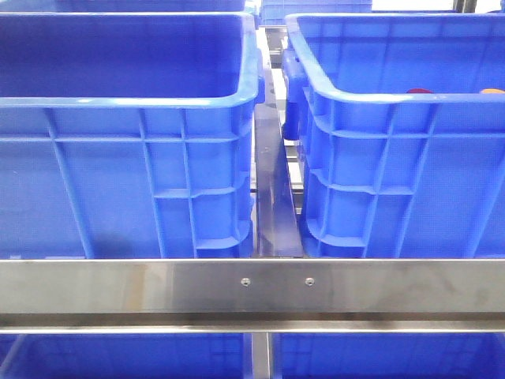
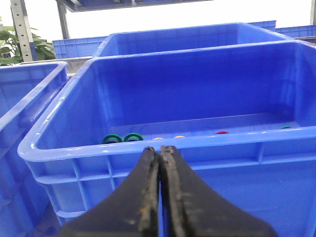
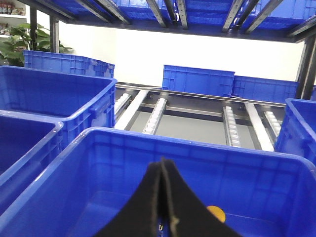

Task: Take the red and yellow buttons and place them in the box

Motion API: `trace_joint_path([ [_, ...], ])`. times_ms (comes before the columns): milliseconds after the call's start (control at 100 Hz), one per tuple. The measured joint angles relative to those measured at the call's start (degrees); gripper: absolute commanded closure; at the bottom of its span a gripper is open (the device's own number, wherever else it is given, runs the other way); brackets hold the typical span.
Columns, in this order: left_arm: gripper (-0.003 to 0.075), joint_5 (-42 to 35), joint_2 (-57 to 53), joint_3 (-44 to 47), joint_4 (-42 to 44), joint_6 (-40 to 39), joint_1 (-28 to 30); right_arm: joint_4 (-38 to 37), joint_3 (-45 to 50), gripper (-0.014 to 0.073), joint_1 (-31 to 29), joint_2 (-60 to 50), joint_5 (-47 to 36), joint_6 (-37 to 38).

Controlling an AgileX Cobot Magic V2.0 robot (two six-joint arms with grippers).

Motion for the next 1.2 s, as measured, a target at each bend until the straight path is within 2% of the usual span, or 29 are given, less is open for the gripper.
trace_joint_path([
  [400, 0.0739, 0.0, 0.0, 0.0, 0.0, 0.0, 0.0, 0.0, 0.0, 0.0662, 0.0, 0.0, 0.0, 0.0],
  [520, 0.0739, 0.0, 0.0, 0.0, 0.0, 0.0, 0.0, -0.9, 0.0, 0.0662, 0.0, 0.0, 0.0, 4.2],
  [590, 0.0739, 0.0, 0.0, 0.0, 0.0, 0.0, 0.0, -5.6, 0.0, 0.0662, 0.0, 0.0, 0.1, 9.7],
  [850, 0.0739, 0.0, 0.0, 0.0, 0.0, 0.0, 0.0, -34.5, 0.0, 0.0662, 0.0, -1.5, 2.1, 34.3],
  [1100, 0.0739, 0.0, 0.0, 0.0, 0.0, 0.0, 0.0, -50.9, -0.1, 0.0662, 0.0, -7.6, 3.2, 47.2],
  [1200, 0.0739, 0.0, 0.0, 0.0, 0.0, 0.0, 0.0, -58.0, -0.1, 0.0662, 0.1, -10.4, 3.7, 54.6],
])
